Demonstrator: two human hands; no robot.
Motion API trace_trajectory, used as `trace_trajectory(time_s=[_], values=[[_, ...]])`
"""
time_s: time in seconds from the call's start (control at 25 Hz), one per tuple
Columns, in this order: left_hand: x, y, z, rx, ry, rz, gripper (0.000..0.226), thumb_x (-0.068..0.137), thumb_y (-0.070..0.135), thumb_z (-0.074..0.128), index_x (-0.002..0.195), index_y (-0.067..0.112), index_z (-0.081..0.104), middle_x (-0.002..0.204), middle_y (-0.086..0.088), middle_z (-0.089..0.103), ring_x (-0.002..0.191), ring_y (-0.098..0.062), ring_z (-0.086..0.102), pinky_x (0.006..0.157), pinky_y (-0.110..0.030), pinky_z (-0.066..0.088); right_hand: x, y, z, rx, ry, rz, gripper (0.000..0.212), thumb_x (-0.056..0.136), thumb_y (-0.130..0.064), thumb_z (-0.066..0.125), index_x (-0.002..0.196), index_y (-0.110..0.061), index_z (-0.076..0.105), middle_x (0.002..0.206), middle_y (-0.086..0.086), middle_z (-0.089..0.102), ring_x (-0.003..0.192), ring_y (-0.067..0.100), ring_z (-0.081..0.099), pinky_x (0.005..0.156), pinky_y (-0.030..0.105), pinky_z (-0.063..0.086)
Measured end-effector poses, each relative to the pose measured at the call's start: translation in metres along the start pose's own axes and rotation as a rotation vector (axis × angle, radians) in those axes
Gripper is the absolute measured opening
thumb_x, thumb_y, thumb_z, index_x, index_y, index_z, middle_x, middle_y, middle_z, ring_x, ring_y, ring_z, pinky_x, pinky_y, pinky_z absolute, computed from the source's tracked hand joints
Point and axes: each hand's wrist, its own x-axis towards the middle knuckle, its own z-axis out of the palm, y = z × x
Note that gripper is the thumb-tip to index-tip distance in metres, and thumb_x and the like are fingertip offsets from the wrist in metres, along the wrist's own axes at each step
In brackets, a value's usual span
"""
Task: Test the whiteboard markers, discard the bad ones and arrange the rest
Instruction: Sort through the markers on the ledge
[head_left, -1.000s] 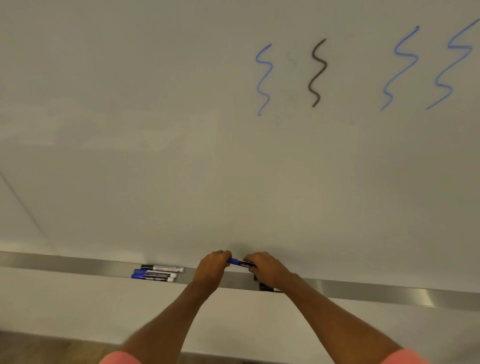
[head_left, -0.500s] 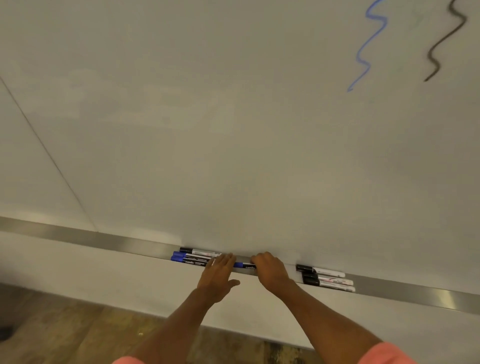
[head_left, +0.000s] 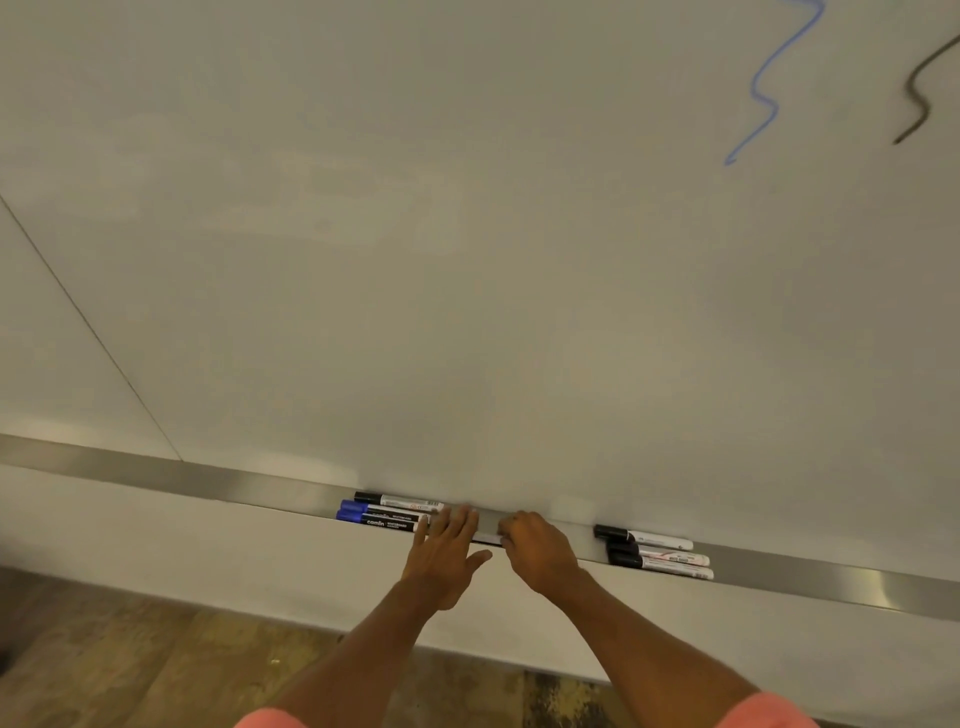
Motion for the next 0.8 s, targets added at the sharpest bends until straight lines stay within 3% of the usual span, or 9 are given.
trace_trajectory(time_s=[0.08,0.24,0.32,0.44,0.56,0.68,0.76,0.8], values=[[0.005,0.004,0.001,-0.025,0.029,0.012,0.128,0.047,0.077,-0.042,0.150,0.019,0.007,0.159,0.001,0.004,0.146,-0.023,0.002,0.118,-0.042,0.002,-0.005,0.006,0.000,0.015,0.051,-0.008,0.025,0.098,-0.029,0.041,0.109,-0.016,0.060,0.110,0.003,0.060,0.105,0.021,0.054,0.082,0.033,0.046],[0.011,0.023,0.002,-0.060,0.027,0.025,0.135,0.040,0.077,-0.045,0.151,0.018,0.007,0.159,0.002,0.003,0.146,-0.019,0.000,0.118,-0.040,0.000,-0.020,0.029,-0.001,0.036,0.139,-0.017,0.029,0.098,-0.033,0.041,0.114,-0.016,0.059,0.116,0.001,0.060,0.108,0.019,0.053,0.084,0.032,0.046],[0.011,0.042,0.002,-0.070,0.003,0.059,0.122,0.053,0.078,-0.037,0.150,0.018,0.006,0.159,0.001,0.002,0.146,-0.017,-0.001,0.118,-0.039,-0.002,-0.033,0.046,-0.005,0.013,0.169,-0.013,0.029,0.098,-0.031,0.042,0.116,-0.016,0.059,0.118,0.001,0.059,0.110,0.020,0.053,0.086,0.032,0.046],[0.012,0.076,0.005,-0.024,-0.047,0.095,0.070,0.095,0.059,0.006,0.150,0.017,0.007,0.159,0.000,0.004,0.146,-0.016,0.000,0.119,-0.037,-0.003,-0.052,0.075,-0.011,-0.015,0.194,0.019,0.026,0.096,-0.024,0.049,0.116,-0.014,0.061,0.118,0.003,0.060,0.110,0.022,0.055,0.086,0.033,0.048],[0.018,0.111,0.010,-0.007,-0.046,0.139,0.063,0.099,0.051,0.020,0.150,0.016,0.009,0.159,0.000,0.008,0.146,-0.016,0.003,0.120,-0.037,-0.001,-0.074,0.109,-0.021,-0.027,0.216,0.053,0.018,0.081,-0.018,0.071,0.099,-0.015,0.070,0.099,0.001,0.067,0.091,0.022,0.064,0.068,0.032,0.053],[0.023,0.144,0.015,-0.002,-0.022,0.164,0.063,0.099,0.050,0.023,0.150,0.016,0.009,0.158,-0.001,0.010,0.146,-0.017,0.005,0.119,-0.037,-0.001,-0.092,0.142,-0.027,-0.050,0.190,0.105,0.029,0.059,-0.017,0.088,0.083,-0.019,0.072,0.082,-0.003,0.067,0.073,0.016,0.066,0.053,0.026,0.052],[0.024,0.162,0.018,0.005,-0.024,0.166,0.062,0.100,0.049,0.023,0.150,0.016,0.008,0.159,-0.001,0.009,0.146,-0.017,0.004,0.119,-0.036,-0.001,-0.100,0.159,-0.031,-0.082,0.170,0.129,0.030,0.057,-0.020,0.090,0.082,-0.021,0.073,0.080,-0.003,0.066,0.072,0.015,0.065,0.052,0.026,0.051],[0.024,0.171,0.020,0.006,-0.029,0.162,0.062,0.100,0.048,0.023,0.150,0.015,0.008,0.159,-0.001,0.008,0.146,-0.017,0.003,0.119,-0.037,-0.001,-0.104,0.166,-0.033,-0.087,0.131,0.135,0.025,0.066,-0.020,0.084,0.089,-0.020,0.072,0.087,-0.001,0.066,0.081,0.018,0.065,0.059,0.029,0.052]])
